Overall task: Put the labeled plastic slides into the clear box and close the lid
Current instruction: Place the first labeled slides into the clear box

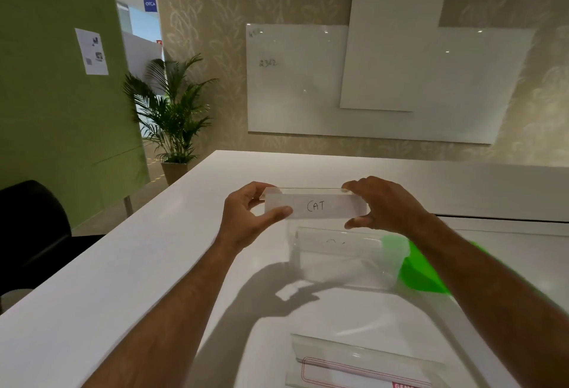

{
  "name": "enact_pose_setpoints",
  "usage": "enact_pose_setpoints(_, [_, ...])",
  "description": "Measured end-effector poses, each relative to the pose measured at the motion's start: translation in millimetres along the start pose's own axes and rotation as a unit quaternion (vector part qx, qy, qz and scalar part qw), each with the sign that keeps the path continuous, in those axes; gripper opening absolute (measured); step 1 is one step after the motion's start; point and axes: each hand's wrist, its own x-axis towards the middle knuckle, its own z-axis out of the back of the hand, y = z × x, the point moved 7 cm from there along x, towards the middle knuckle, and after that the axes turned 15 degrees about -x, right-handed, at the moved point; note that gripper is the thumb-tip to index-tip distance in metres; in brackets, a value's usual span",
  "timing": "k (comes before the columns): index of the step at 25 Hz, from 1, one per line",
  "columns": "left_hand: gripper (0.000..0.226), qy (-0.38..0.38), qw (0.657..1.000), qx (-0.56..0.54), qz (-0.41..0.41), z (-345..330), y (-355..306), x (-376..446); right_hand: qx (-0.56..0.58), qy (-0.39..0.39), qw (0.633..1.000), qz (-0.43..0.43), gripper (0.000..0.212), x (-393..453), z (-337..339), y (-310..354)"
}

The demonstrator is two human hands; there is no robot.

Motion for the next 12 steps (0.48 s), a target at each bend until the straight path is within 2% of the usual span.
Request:
enact_pose_setpoints(4, [0.034, 0.056, 0.994, 0.094, -0.005, -25.6, 3.4, 16.9, 0.021, 0.041, 0.998, -0.034, 0.077, -13.0, -7.0, -24.6])
enact_pose_setpoints(9, [0.037, 0.139, 0.972, 0.191, 0.004, -54.9, 17.0, 37.1, 0.071, 0.132, 0.986, -0.066, 0.073, -25.5, -20.7, -46.6])
enact_pose_setpoints(12, [0.036, 0.204, 0.950, 0.237, 0.026, -65.7, 25.7, 46.3, 0.110, 0.184, 0.975, -0.062, 0.061, -26.8, -30.7, -49.6])
